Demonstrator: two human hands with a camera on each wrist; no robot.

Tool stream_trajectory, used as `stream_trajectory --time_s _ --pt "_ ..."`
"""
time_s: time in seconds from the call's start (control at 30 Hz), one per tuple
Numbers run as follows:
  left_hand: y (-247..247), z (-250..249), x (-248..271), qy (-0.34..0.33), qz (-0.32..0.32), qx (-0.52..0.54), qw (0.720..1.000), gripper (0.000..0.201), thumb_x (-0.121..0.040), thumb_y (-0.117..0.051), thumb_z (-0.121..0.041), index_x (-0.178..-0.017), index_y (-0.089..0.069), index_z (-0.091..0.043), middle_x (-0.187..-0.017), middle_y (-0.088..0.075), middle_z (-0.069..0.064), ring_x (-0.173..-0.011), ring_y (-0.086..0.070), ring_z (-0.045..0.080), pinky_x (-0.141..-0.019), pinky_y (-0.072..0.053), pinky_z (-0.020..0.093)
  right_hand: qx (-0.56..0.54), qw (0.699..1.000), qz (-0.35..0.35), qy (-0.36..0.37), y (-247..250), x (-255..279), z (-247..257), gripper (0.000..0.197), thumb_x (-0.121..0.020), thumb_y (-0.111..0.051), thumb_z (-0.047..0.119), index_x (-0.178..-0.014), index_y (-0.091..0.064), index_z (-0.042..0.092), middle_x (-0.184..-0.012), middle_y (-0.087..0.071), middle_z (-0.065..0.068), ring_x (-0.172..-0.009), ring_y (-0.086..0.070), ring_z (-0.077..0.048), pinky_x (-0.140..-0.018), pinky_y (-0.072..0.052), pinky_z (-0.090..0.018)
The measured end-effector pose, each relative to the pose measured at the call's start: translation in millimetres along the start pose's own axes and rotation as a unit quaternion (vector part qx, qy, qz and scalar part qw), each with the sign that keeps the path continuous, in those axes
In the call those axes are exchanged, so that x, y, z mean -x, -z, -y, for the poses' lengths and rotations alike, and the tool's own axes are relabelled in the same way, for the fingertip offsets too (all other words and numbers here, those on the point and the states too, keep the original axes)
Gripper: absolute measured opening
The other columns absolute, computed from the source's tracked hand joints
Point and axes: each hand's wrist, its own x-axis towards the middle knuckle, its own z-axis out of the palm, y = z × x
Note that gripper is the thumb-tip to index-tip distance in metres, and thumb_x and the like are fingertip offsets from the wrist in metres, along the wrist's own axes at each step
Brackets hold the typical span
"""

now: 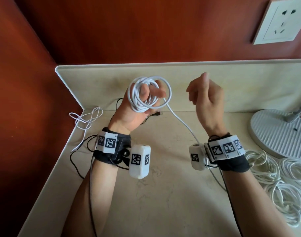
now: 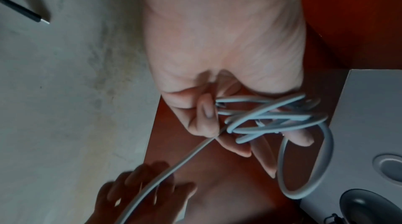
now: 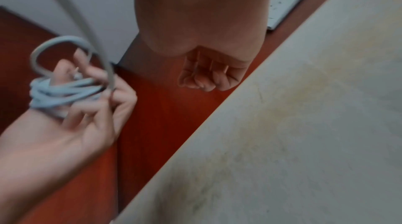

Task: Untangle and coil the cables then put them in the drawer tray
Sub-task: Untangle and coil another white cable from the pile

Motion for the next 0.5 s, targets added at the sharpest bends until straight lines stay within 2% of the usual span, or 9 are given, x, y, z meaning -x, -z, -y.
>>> stream_trajectory --time_s 0.07,0.1,0.13,0.2,0.27,0.3,0.33,0.43,0.5 --pt "7.6 -1.9 1.2 -0.023 -0.008 -0.037 0.999 0.060 -0.071 -0.081 -0.067 -0.078 -0.078 -0.007 -0.079 -0.069 -0.005 -0.059 -0.055 0.005 -0.055 -0.043 0.018 -0.012 0.998 -0.054 0.006 7.4 -6.7 -6.8 0.052 -0.114 -0.035 0.028 -0.074 -0.061 0.008 -0.062 -0.054 -0.014 -0.058 -0.048 -0.019 -0.058 -0.037 -0.039" --pt "11.3 -3.3 1.5 -0.026 -0.007 -0.067 0.997 0.068 -0.072 -0.082 -0.063 -0.078 -0.074 0.004 -0.078 -0.070 0.000 -0.064 -0.064 0.007 -0.062 -0.048 0.022 -0.016 0.996 -0.084 0.018 11.9 -9.5 -8.6 0.050 -0.115 -0.035 0.025 -0.075 -0.061 0.008 -0.063 -0.054 -0.016 -0.058 -0.048 -0.019 -0.057 -0.036 -0.039" --pt "14.5 -5.6 2.3 -0.013 -0.002 -0.104 0.995 0.068 -0.071 -0.084 -0.061 -0.076 -0.073 0.006 -0.076 -0.071 0.003 -0.069 -0.070 0.011 -0.067 -0.051 0.028 -0.022 0.992 -0.121 0.031 16.8 -12.3 -9.3 0.048 -0.114 -0.035 0.022 -0.077 -0.061 0.008 -0.063 -0.055 -0.016 -0.057 -0.048 -0.019 -0.056 -0.035 -0.038" --pt "21.0 -10.2 4.3 0.045 0.022 -0.161 0.986 0.050 -0.066 -0.088 -0.060 -0.069 -0.075 -0.012 -0.072 -0.071 -0.004 -0.073 -0.073 0.025 -0.069 -0.050 0.034 -0.036 0.976 -0.203 0.063 26.4 -18.1 -7.9 0.046 -0.114 -0.033 0.016 -0.077 -0.061 0.009 -0.063 -0.054 -0.012 -0.056 -0.047 -0.021 -0.055 -0.034 -0.038" --pt "25.8 -13.9 7.1 0.084 0.066 -0.201 0.974 0.036 -0.068 -0.090 -0.053 -0.068 -0.078 -0.019 -0.069 -0.067 -0.009 -0.075 -0.068 0.039 -0.069 -0.051 0.035 -0.040 0.957 -0.269 0.103 35.2 -24.7 -5.1 0.046 -0.113 -0.032 0.015 -0.076 -0.059 0.018 -0.062 -0.051 -0.010 -0.055 -0.046 -0.025 -0.055 -0.034 -0.044" --pt "26.6 -15.7 9.3 0.090 0.091 -0.213 0.969 0.024 -0.072 -0.089 -0.046 -0.070 -0.081 -0.024 -0.070 -0.067 -0.007 -0.075 -0.065 0.041 -0.071 -0.050 0.035 -0.029 0.948 -0.290 0.125 39.8 -28.3 -3.2 0.045 -0.113 -0.032 0.015 -0.076 -0.057 0.023 -0.062 -0.051 -0.010 -0.056 -0.046 -0.026 -0.056 -0.035 -0.046" --pt "26.9 -17.7 10.6 0.099 0.112 -0.220 0.964 0.016 -0.076 -0.088 -0.039 -0.074 -0.083 -0.024 -0.072 -0.066 -0.003 -0.074 -0.063 0.036 -0.072 -0.052 0.033 -0.014 0.942 -0.301 0.146 44.1 -30.9 -0.9 0.044 -0.113 -0.032 0.013 -0.078 -0.056 0.026 -0.063 -0.051 -0.009 -0.057 -0.046 -0.026 -0.057 -0.036 -0.047" --pt "34.8 -17.7 11.4 0.147 0.114 -0.263 0.947 0.017 -0.079 -0.085 -0.015 -0.077 -0.079 0.002 -0.073 -0.066 0.005 -0.072 -0.064 0.015 -0.072 -0.050 0.019 0.036 0.944 -0.267 0.190 52.6 -32.5 4.7 0.042 -0.113 -0.032 0.010 -0.080 -0.056 0.023 -0.069 -0.055 -0.009 -0.061 -0.049 -0.022 -0.059 -0.037 -0.044" --pt "35.6 -18.9 12.3 0.197 0.109 -0.318 0.921 0.027 -0.075 -0.090 -0.032 -0.079 -0.082 -0.006 -0.079 -0.072 0.014 -0.075 -0.064 0.014 -0.075 -0.048 0.021 0.080 0.954 -0.209 0.199 53.6 -30.1 6.0 0.041 -0.113 -0.035 0.013 -0.081 -0.060 0.012 -0.071 -0.058 -0.014 -0.061 -0.052 -0.025 -0.059 -0.037 -0.044"
